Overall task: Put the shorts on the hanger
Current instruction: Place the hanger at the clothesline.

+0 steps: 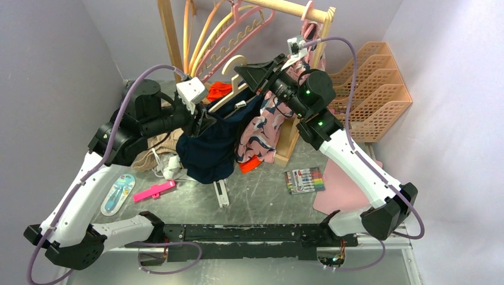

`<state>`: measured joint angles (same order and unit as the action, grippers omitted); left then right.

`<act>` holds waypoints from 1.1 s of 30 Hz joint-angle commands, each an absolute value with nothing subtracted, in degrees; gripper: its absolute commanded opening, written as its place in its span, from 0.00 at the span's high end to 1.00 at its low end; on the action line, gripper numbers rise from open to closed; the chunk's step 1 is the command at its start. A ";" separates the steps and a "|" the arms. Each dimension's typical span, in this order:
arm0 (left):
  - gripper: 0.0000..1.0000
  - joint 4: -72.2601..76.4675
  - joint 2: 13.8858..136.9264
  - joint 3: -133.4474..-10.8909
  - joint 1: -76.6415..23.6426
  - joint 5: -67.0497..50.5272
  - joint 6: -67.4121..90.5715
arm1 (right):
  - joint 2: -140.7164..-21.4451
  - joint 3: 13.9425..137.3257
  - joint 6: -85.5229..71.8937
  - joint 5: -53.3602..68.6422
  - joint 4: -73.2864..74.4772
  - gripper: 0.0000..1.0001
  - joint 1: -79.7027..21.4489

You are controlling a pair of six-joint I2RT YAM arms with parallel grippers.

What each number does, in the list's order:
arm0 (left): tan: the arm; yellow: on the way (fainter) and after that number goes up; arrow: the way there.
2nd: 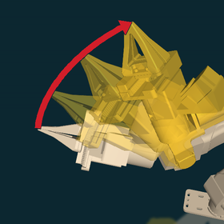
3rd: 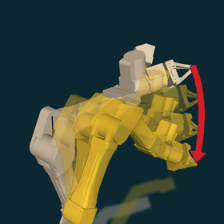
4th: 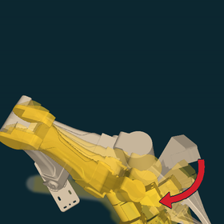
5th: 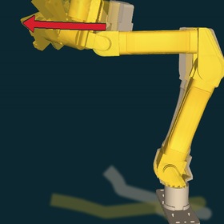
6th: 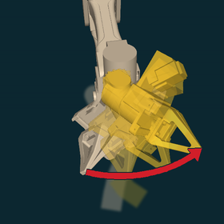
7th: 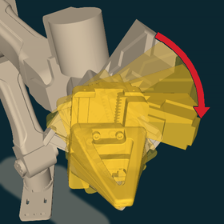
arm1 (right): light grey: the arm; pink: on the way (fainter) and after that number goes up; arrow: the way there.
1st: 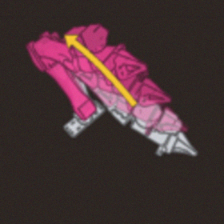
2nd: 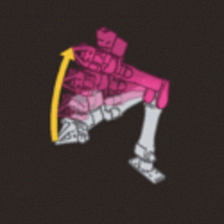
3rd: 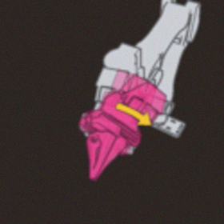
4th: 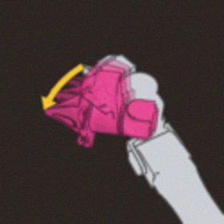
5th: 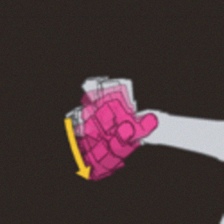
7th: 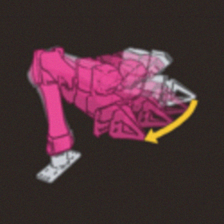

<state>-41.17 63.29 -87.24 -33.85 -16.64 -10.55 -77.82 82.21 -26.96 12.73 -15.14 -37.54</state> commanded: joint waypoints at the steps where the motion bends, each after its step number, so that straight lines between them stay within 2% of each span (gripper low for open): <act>1: 0.48 -40.25 63.77 -88.34 -33.60 -16.70 -10.60 | -74.90 82.53 -28.85 14.61 -20.42 1.00 -37.14; 3: 0.47 -40.17 64.01 -87.77 -33.66 -17.00 -10.57 | -74.67 82.47 -28.87 14.63 -20.31 1.00 -37.16; 7: 0.54 -39.90 64.51 -86.77 -33.64 -17.19 -10.57 | -74.37 81.90 -29.05 14.66 -20.52 1.00 -37.15; 9: 0.62 -39.24 64.28 -85.97 -33.65 -16.80 -10.82 | -74.14 81.52 -29.22 14.35 -20.79 1.00 -37.01; 12: 0.88 -38.58 64.01 -85.32 -33.64 -17.24 -10.85 | -74.01 81.39 -29.41 14.41 -21.07 1.00 -36.96; 13: 0.92 -38.13 63.87 -85.03 -33.60 -17.11 -10.82 | -73.89 81.39 -29.36 14.50 -21.05 1.00 -36.96; 19: 0.93 -33.54 61.71 -83.56 -33.64 -15.45 -8.70 | -73.41 81.35 -28.90 14.16 -19.82 0.99 -36.83; 21: 0.93 -31.81 61.17 -83.18 -33.61 -14.06 -7.79 | -72.98 81.02 -28.67 14.02 -19.46 0.83 -36.86; 23: 0.93 -30.57 60.93 -83.10 -33.59 -12.74 -7.12 | -72.59 80.76 -28.34 13.86 -19.26 0.77 -36.84; 26: 0.93 -29.37 60.99 -83.59 -33.64 -11.77 -6.25 | -72.45 81.29 -27.79 13.43 -17.94 0.61 -36.88; 33: 0.93 -28.61 62.15 -85.74 -33.65 -10.26 -5.26 | -71.95 82.88 -26.17 11.89 -14.63 0.41 -36.90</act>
